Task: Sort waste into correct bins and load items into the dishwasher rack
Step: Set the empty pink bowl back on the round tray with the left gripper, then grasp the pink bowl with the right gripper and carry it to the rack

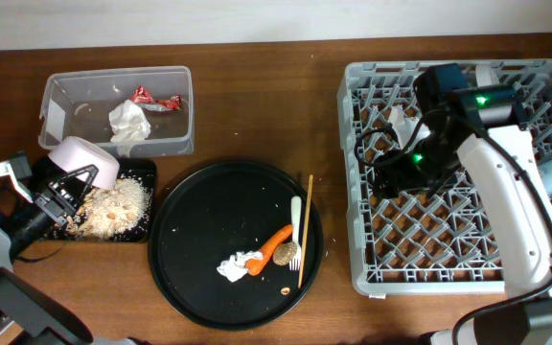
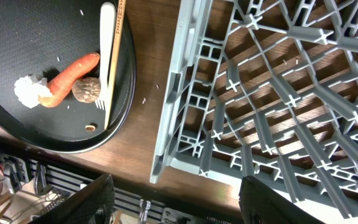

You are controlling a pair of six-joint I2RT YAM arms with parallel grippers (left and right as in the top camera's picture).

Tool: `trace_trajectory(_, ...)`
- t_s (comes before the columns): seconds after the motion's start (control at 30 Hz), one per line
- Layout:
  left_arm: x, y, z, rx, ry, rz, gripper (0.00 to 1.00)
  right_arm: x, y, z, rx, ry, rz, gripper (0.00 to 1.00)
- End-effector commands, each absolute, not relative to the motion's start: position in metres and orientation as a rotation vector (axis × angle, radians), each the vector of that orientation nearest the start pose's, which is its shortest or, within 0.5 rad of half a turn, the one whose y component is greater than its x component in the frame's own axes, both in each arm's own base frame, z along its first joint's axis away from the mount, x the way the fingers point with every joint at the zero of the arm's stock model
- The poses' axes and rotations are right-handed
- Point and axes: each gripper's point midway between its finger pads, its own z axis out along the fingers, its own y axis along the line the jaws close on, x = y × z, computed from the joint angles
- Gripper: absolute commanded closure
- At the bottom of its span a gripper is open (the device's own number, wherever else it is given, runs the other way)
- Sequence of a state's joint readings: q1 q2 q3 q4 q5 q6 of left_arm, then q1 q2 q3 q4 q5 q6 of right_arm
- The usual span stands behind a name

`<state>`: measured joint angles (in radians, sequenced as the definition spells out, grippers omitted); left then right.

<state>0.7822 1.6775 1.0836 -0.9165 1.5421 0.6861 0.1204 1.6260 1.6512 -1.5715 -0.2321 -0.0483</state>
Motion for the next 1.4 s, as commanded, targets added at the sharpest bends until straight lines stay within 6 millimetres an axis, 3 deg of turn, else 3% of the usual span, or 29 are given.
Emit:
trace_trajectory(0.0, 0.325, 0.079, 0.212, -0.098, 1.736, -1.298, 1.0, 0.277, 0.071, 0.203, -0.252, 3.094, 0.349, 0.32)
trace_trajectory(0.07, 0.329, 0.053, 0.195, -0.047, 1.878, -1.303, 1.0, 0.276, 0.071, 0.203, -0.252, 3.095, 0.35, 0.32)
trace_trajectory(0.13, 0.331, 0.01, 0.183, 0.079, 2.052, -1.295, 1.0, 0.276, 0.071, 0.203, -0.252, 3.095, 0.35, 0.32)
trace_trajectory(0.17, 0.331, -0.025, 0.182, 0.199, 2.195, -1.244, 1.0, 0.277, 0.071, 0.203, -0.252, 3.094, 0.35, 0.32)
trace_trajectory(0.27, 0.307, -0.09, 0.176, 0.458, 2.433, -1.052, 1.0, 0.277, 0.071, 0.203, -0.252, 3.094, 0.349, 0.31)
trace_trajectory(0.3, 0.296, -0.108, 0.152, 0.499, 2.615, -0.888, 1.0, 0.277, 0.071, 0.203, -0.253, 3.094, 0.35, 0.31)
trace_trajectory(0.43, 0.284, -0.126, 0.094, 0.526, 2.89, -0.334, 1.0, 0.277, 0.071, 0.203, -0.253, 3.094, 0.35, 0.31)
trace_trajectory(0.53, 0.293, -0.138, 0.056, 0.49, 2.959, -0.212, 1.0, 0.276, 0.071, 0.203, -0.253, 3.095, 0.351, 0.31)
trace_trajectory(0.67, 0.291, -0.143, 0.045, 0.497, 2.991, -0.255, 0.96, 0.277, 0.071, 0.203, -0.253, 3.094, 0.351, 0.3)
trace_trajectory(0.7, 0.289, -0.143, 0.044, 0.497, 2.999, -0.254, 0.73, 0.276, 0.071, 0.203, -0.253, 3.095, 0.351, 0.3)
trace_trajectory(0.73, 0.287, -0.143, 0.045, 0.498, 3.002, -0.256, 0.62, 0.276, 0.071, 0.203, -0.253, 3.095, 0.351, 0.3)
trace_trajectory(0.77, 0.287, -0.145, 0.059, 0.499, 2.978, -0.282, 0.49, 0.276, 0.071, 0.203, -0.253, 3.094, 0.355, 0.19)
trace_trajectory(0.8, 0.29, -0.145, 0.074, 0.497, 2.946, -0.286, 0.48, 0.276, 0.073, 0.203, -0.254, 3.092, 0.372, 0.12)
trace_trajectory(0.83, 0.291, -0.138, 0.092, 0.477, 2.907, -0.255, 0.46, 0.277, 0.078, 0.205, -0.256, 3.083, 0.417, 0.02)
trace_trajectory(0.87, 0.292, -0.127, 0.107, 0.43, 2.876, -0.233, 0.22, 0.28, 0.087, 0.207, -0.264, 3.055, 0.491, 0.01)
trace_trajectory(0.9, 0.291, -0.097, 0.13, 0.305, 2.84, -0.206, 0.17, 0.284, 0.109, 0.216, -0.313, 2.984, 0.673, 0.02)
trace_trajectory(1.0, 0.283, -0.019, 0.154, -0.058, 2.819, -0.153, 0.17, 0.286, 0.152, 0.223, -0.487, 2.885, 0.788, 0.07)
trace_trajectory(1.03, 0.274, 0.016, 0.154, -0.291, 2.83, -0.134, 0.17, 0.282, 0.183, 0.221, -0.606, 2.854, 0.79, 0.11)
trace_trajectory(1.1, 0.264, 0.047, 0.151, -0.526, 2.821, -0.122, 0.16, 0.284, 0.216, 0.206, -0.627, 2.871, 0.717, 0.15)
trace_trajectory(1.2, 0.263, 0.054, 0.152, -0.576, 2.809, -0.13, 0.16, 0.29, 0.284, 0.154, -0.725, 2.89, 0.629, 0.19)
trace_trajectory(1.27, 0.263, 0.054, 0.152, -0.576, 2.809, -0.13, 0.16, 0.3, 0.319, 0.111, -0.741, 2.886, 0.565, 0.27)
trace_trajectory(1.37, 0.262, 0.054, 0.151, -0.576, 2.811, -0.131, 0.16, 0.321, 0.33, 0.05, -0.62, 2.936, 0.43, 0.3)
